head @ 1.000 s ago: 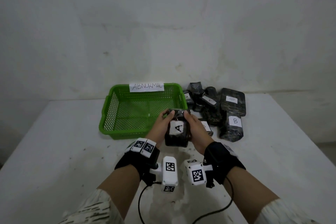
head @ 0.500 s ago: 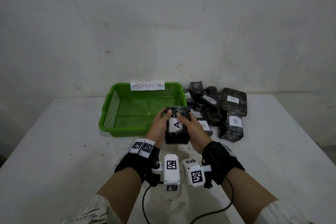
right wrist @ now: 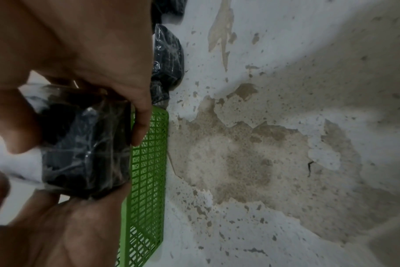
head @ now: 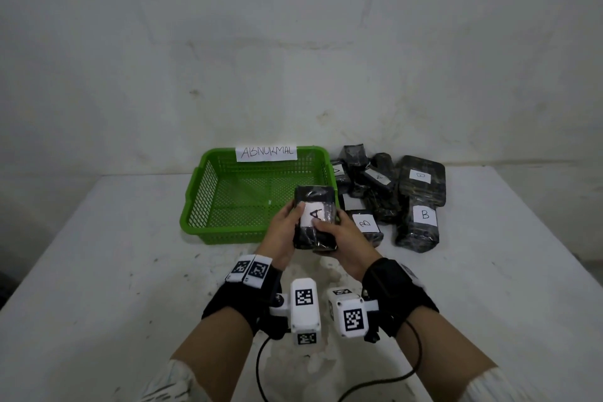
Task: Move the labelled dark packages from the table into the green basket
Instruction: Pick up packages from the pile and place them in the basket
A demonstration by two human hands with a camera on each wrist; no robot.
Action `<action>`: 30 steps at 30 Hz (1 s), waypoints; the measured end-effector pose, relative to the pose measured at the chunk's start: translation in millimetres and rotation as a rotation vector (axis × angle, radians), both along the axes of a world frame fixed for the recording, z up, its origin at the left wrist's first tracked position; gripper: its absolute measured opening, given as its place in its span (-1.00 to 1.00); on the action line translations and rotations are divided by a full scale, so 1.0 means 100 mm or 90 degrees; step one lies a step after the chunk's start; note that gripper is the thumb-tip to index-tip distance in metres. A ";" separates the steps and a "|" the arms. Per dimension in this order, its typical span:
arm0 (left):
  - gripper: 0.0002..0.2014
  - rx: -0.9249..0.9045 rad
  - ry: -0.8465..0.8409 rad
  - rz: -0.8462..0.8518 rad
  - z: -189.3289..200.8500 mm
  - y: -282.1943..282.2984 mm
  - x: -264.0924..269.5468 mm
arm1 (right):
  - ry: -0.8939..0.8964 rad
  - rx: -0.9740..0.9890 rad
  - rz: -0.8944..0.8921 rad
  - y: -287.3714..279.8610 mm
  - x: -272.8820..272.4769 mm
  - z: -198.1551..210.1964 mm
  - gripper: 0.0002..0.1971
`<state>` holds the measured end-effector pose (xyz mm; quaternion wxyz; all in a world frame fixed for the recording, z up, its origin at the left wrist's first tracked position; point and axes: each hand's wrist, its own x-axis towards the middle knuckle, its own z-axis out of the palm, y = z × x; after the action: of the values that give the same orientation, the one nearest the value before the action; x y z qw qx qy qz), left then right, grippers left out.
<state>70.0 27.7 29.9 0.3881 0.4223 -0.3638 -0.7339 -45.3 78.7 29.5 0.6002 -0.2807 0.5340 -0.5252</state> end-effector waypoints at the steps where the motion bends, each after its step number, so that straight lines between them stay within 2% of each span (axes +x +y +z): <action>1: -0.63 0.000 0.005 -0.014 0.01 0.02 0.00 | -0.004 0.001 -0.011 0.00 -0.01 -0.01 -0.61; 7: -0.52 -0.012 0.004 -0.035 -0.02 0.09 0.01 | -0.039 -0.009 -0.055 0.02 -0.03 -0.09 -0.56; 10: -0.54 -0.006 0.017 -0.012 -0.05 0.10 0.01 | -0.033 -0.030 -0.018 0.04 -0.04 -0.08 -0.52; 15: -0.57 -0.010 0.033 -0.017 -0.07 0.15 0.01 | -0.040 -0.037 -0.024 0.04 -0.08 -0.08 -0.52; 21: -0.62 0.016 0.022 -0.008 -0.07 0.15 -0.02 | -0.006 -0.046 -0.005 0.06 -0.10 -0.08 -0.43; 24: -0.58 0.029 0.013 0.009 -0.08 0.14 -0.02 | 0.009 -0.038 -0.011 0.07 -0.10 -0.10 -0.37; 30: -0.51 0.043 -0.013 -0.006 -0.05 0.16 0.03 | -0.042 0.013 -0.074 0.06 -0.17 -0.09 -0.54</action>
<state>72.7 43.3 24.9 0.3663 0.4409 -0.3452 -0.7431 -62.0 84.4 20.4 0.5889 -0.2258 0.5349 -0.5622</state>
